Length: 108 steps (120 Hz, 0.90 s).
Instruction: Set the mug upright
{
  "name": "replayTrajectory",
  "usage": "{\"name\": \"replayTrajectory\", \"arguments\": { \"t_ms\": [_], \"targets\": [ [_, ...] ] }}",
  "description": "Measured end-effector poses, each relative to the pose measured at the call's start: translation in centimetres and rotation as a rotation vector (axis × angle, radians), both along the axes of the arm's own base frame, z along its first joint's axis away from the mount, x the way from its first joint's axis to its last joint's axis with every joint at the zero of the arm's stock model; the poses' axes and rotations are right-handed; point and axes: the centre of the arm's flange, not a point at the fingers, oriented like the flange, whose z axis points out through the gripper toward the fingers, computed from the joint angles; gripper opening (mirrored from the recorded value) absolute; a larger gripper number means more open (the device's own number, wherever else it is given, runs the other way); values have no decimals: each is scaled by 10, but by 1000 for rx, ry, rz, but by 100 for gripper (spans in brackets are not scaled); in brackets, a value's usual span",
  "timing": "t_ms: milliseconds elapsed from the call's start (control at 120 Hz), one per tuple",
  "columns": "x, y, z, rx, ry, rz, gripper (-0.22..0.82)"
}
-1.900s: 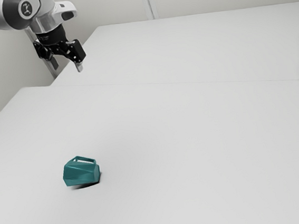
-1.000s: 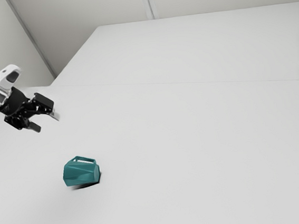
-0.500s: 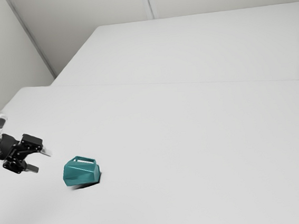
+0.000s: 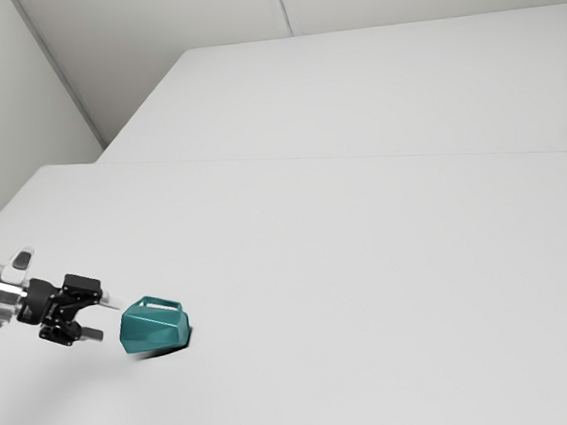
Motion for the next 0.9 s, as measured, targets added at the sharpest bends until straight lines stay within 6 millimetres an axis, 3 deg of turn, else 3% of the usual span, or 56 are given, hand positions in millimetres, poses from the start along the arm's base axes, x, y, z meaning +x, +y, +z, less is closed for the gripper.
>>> {"name": "replayTrajectory", "arguments": {
  "t_ms": [567,900],
  "targets": [
    [19,-21,-37,-22,-99,-91,56],
    [24,-28,-37,-16,-170,-128,33]
  ]
}}
